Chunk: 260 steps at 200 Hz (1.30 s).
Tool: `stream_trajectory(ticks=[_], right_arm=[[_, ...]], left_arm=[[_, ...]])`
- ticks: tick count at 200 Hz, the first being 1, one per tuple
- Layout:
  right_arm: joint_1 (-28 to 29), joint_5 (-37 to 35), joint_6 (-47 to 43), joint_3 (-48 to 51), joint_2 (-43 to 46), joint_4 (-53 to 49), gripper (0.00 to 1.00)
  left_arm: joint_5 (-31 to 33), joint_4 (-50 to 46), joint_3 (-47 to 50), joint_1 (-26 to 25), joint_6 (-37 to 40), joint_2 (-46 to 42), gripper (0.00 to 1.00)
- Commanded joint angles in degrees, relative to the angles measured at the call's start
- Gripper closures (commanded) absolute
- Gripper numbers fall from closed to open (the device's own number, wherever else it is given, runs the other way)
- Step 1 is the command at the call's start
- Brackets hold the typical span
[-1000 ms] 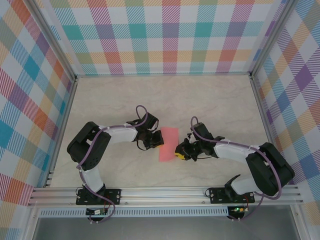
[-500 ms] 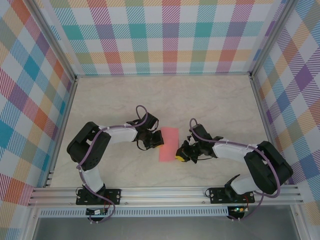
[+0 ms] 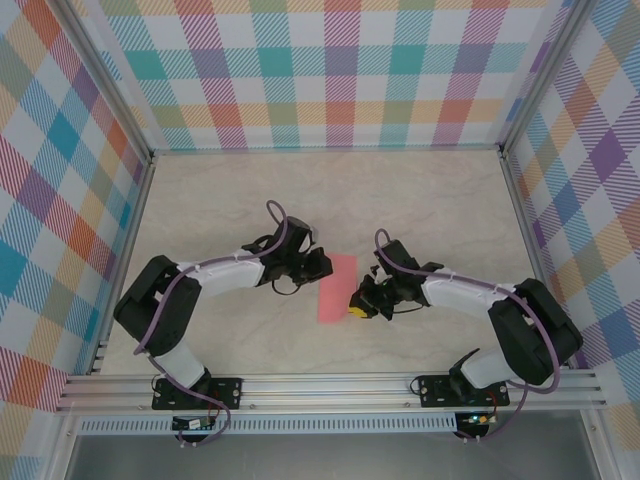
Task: Fold a paper plane with a square sheet of paper (pick it up from the middle)
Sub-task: Third fold the triangle at the center of the table.
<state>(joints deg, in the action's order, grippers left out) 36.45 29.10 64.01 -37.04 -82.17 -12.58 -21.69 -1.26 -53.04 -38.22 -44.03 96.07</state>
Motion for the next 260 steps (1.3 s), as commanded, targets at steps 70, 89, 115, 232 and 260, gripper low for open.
stream_trajectory(ticks=[70, 89, 115, 232, 260], right_arm=[[0.34, 0.42, -3.01, -4.66, -3.02, -5.18, 0.98], [0.31, 0.47, -3.06, -5.14, -3.30, -4.83, 0.98], [0.30, 0.47, -3.12, -5.83, -3.97, -2.51, 0.98], [1.50, -0.65, -4.41, -12.36, -14.64, 5.10, 0.98], [1.69, -0.88, -4.59, -12.49, -16.05, 5.69, 0.98]], left_arm=[[2.34, -4.60, -4.91, 0.86, 4.31, 8.84, 0.96], [2.49, -5.58, -4.73, 0.87, 4.23, 9.80, 0.96], [2.84, -5.69, -3.42, 0.87, 3.41, 10.69, 0.97], [1.64, 0.65, -2.08, 1.47, 1.58, 2.71, 0.97], [4.68, 0.61, -0.86, 2.33, 1.58, 2.11, 0.96]])
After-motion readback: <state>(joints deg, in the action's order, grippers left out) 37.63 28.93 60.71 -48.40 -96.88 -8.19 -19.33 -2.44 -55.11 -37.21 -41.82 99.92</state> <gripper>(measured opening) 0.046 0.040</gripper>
